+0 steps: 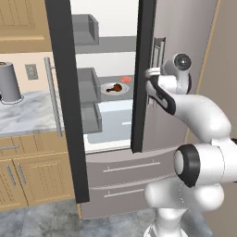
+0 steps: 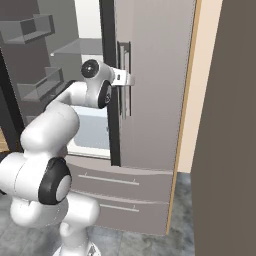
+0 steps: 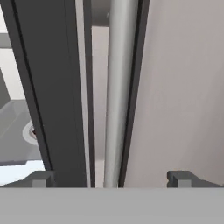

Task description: Retrieve the chicken drumstick from the fridge and place it on the saucepan with marinade on the stove.

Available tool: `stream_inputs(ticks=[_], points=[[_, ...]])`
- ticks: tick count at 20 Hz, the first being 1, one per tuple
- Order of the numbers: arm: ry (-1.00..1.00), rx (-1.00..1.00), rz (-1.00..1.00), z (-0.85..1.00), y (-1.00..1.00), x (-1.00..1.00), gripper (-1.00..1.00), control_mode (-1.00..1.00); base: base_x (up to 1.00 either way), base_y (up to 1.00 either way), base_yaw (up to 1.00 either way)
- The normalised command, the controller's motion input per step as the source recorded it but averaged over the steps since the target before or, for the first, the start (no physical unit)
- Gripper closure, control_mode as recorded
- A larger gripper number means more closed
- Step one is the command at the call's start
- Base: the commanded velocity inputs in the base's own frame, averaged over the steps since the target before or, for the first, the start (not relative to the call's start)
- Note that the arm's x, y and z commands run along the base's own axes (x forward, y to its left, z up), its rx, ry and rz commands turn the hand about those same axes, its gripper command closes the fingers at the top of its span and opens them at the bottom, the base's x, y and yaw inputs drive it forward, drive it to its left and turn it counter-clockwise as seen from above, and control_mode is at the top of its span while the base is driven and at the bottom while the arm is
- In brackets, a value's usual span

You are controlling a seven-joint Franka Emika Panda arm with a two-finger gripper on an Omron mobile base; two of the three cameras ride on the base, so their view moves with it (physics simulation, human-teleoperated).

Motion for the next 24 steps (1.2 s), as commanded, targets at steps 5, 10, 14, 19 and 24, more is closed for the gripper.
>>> stream_inputs(ticks=[5,10,14,19,24], points=[[0.00,0.00,0.00,-0.23,0.00,0.63,-1.00,-1.00,0.00,0.00,0.00],[0.00,0.02,0.01,-0.25,-0.02,0.73,-1.00,-1.00,0.00,0.00,0.00],[0.00,0.04,0.04,-0.26,-0.16,0.74,-1.00,-1.00,0.00,0.00,0.00],[0.00,0.01,0.05,-0.24,-0.24,0.71,-1.00,-1.00,0.00,0.00,0.00],[-0.01,0.00,0.04,-0.10,-0.10,0.24,1.00,-1.00,0.00,0.00,0.00]])
